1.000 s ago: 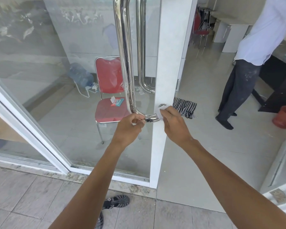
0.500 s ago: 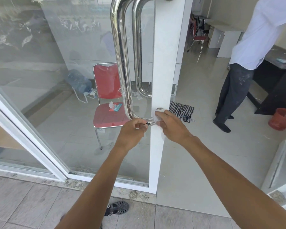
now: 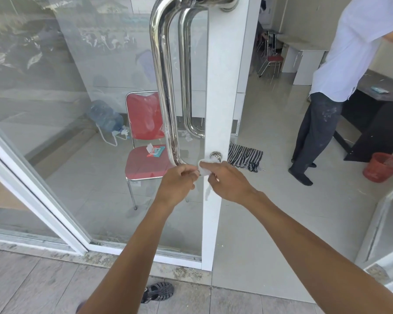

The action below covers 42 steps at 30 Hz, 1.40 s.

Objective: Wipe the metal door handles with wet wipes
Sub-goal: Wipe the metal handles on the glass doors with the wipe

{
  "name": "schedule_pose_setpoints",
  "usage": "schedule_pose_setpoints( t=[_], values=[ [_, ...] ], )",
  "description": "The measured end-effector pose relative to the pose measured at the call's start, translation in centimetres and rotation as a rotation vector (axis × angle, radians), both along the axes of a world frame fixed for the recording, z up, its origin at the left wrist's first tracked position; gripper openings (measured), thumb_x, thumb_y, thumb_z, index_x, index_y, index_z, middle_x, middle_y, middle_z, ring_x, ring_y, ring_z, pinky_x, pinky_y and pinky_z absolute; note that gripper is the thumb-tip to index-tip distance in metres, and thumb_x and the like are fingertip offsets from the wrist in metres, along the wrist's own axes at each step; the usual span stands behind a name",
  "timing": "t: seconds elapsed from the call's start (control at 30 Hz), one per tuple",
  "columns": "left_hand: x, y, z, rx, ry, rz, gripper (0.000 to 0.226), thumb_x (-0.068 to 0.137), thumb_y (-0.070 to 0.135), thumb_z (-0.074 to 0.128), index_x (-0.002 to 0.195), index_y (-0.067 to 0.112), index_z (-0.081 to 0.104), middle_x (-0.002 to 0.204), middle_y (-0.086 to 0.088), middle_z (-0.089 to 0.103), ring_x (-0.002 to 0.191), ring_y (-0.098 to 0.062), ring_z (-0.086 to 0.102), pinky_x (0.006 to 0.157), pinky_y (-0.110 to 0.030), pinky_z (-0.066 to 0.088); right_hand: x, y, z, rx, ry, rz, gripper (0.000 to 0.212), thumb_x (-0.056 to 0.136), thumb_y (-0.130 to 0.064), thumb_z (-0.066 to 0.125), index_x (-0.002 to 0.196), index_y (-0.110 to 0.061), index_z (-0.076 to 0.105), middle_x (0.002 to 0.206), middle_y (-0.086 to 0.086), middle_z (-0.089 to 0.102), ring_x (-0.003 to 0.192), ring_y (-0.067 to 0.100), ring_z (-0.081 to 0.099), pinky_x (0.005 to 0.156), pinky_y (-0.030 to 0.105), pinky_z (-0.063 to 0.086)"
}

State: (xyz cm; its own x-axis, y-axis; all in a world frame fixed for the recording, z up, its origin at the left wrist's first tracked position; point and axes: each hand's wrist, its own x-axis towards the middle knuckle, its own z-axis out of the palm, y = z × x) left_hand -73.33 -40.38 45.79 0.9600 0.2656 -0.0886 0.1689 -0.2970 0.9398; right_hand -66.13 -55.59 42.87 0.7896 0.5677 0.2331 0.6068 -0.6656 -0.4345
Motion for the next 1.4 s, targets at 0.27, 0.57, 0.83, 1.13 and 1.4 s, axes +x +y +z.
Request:
schedule_pose_setpoints(
  t=[0.27, 0.57, 0.83, 1.13, 1.4],
  values=[
    [0.0, 0.4, -0.1, -0.008, 0.015, 0.023, 0.016, 0.093, 0.016, 0.057, 0.104, 0.019, 0.069, 0.091, 0.005, 0.068, 0.08, -0.016, 0.068, 0.071, -0.023, 0.049, 1.8, 0.0, -0.3, 0.04, -0.066, -0.201, 0.037, 0.1, -0.01, 0.046, 0.133, -0.02, 0.06, 0.117, 0.008, 0.045, 0.107, 0.031, 0.048, 0.087, 0.045, 0.049],
    [0.2, 0.3, -0.4, -0.001, 0.026, 0.021, 0.014, 0.094, 0.02, 0.056, 0.102, 0.019, 0.068, 0.097, -0.003, 0.071, 0.082, -0.018, 0.071, 0.082, -0.038, 0.055, -2.2, 2.9, -2.1, 0.262, -0.062, -0.036, 0.045, 0.096, 0.001, 0.043, 0.139, -0.012, 0.053, 0.118, 0.007, 0.057, 0.103, 0.03, 0.059, 0.088, 0.04, 0.05],
    [0.5, 0.1, 0.1, -0.05, 0.018, 0.048, 0.019, 0.094, 0.019, 0.058, 0.111, 0.018, 0.067, 0.093, 0.008, 0.07, 0.081, -0.014, 0.07, 0.084, -0.037, 0.055, 0.7, 1.4, -1.2, 0.253, -0.009, -0.25, 0.032, 0.101, -0.013, 0.044, 0.125, -0.012, 0.066, 0.112, 0.007, 0.056, 0.102, 0.028, 0.059, 0.09, 0.036, 0.046],
    [-0.3, 1.2, -0.4, -0.054, 0.059, 0.058, 0.018, 0.092, 0.016, 0.057, 0.105, 0.016, 0.07, 0.1, 0.001, 0.069, 0.078, -0.016, 0.069, 0.066, -0.019, 0.05, -0.1, 2.7, -1.9, 0.326, 0.012, -0.307, 0.027, 0.102, -0.012, 0.044, 0.119, -0.012, 0.065, 0.109, 0.007, 0.049, 0.094, 0.025, 0.057, 0.077, 0.029, 0.04],
    [-0.3, 0.8, 0.0, -0.066, 0.065, 0.041, 0.014, 0.093, 0.016, 0.056, 0.098, 0.021, 0.067, 0.102, 0.0, 0.07, 0.078, -0.016, 0.069, 0.075, -0.029, 0.051, 1.9, 2.2, -1.3, 0.448, 0.114, -0.383, 0.02, 0.098, -0.015, 0.051, 0.101, -0.016, 0.071, 0.1, 0.003, 0.061, 0.096, 0.024, 0.059, 0.084, 0.031, 0.042]
  ],
)
